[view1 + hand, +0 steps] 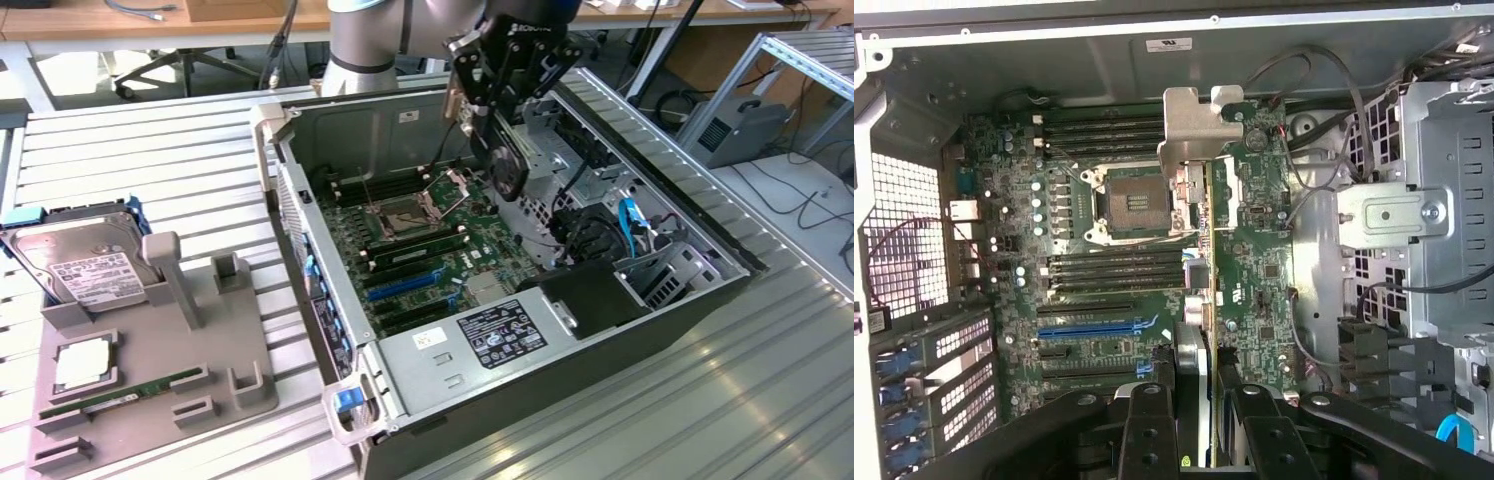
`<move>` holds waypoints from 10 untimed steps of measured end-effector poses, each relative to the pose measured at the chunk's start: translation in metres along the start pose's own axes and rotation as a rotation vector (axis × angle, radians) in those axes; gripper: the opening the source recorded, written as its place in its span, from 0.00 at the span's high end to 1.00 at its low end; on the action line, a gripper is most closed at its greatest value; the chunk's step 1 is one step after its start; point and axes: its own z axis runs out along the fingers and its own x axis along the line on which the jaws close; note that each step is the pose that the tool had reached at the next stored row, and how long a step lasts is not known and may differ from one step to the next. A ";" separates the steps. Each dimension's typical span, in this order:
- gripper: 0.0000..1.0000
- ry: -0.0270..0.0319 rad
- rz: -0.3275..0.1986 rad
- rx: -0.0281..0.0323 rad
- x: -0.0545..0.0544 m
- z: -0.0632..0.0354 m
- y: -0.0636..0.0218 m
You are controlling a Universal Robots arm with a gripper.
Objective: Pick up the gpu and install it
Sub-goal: 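Pick up the gpu and move the gpu toward the slot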
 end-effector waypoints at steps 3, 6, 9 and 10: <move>0.73 0.0000 0.000 0.0000 0.000 0.0004 0.0003; 0.73 0.0000 0.000 0.0000 0.001 0.0007 0.0006; 0.73 0.0000 0.000 0.0000 0.001 0.0011 0.0010; 0.73 0.0000 0.000 0.0000 0.001 0.0017 0.0015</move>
